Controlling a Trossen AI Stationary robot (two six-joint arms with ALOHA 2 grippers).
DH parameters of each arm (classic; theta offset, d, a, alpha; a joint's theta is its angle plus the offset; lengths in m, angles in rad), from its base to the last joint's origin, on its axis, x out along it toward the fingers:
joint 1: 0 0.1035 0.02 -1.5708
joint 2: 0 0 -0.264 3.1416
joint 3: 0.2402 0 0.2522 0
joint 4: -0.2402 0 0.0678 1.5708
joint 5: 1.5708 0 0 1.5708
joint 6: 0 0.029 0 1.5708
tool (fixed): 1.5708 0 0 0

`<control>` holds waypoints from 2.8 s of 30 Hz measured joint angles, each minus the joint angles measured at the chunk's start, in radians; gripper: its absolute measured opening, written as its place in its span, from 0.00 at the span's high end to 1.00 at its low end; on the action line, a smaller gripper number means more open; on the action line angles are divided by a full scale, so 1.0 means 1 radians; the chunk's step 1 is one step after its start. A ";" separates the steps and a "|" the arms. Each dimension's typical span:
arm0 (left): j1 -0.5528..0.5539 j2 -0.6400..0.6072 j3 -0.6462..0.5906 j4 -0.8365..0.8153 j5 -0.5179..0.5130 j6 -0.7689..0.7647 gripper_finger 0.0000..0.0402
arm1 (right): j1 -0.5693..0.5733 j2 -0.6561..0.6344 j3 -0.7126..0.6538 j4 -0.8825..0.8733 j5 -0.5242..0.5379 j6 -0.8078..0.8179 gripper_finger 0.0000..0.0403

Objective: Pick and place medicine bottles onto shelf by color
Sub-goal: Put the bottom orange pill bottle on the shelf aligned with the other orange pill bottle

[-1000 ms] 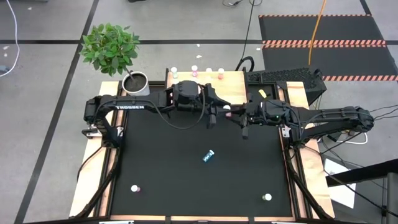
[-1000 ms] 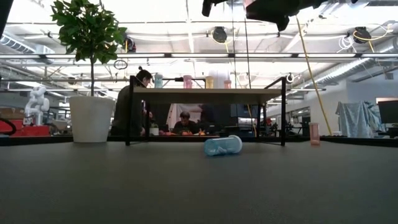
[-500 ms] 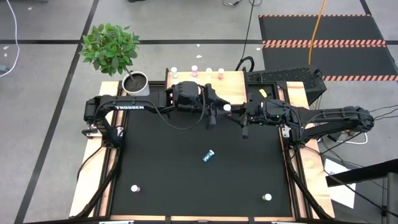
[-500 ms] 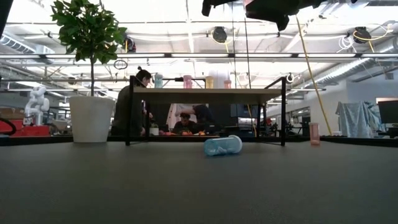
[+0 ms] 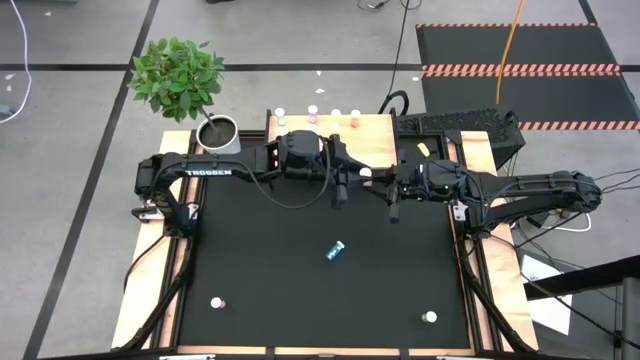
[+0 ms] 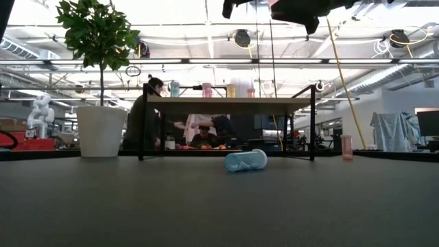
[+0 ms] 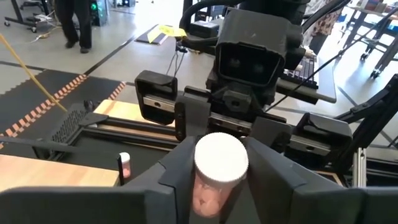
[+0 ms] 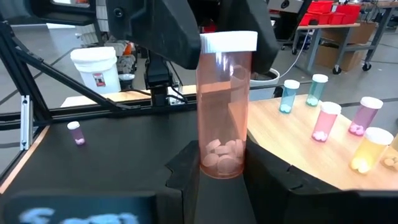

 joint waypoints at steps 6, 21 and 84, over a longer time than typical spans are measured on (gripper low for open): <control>0.009 0.000 0.000 -0.002 0.000 0.003 0.65 | 0.000 -0.008 0.000 -0.056 0.025 0.033 0.67; 0.139 0.006 0.000 0.000 -0.073 0.109 0.68 | 0.000 -0.124 0.000 -0.378 0.183 0.229 0.41; 0.343 0.257 0.000 0.161 -0.066 0.281 0.67 | -0.001 -0.151 0.000 -0.434 0.237 0.264 0.41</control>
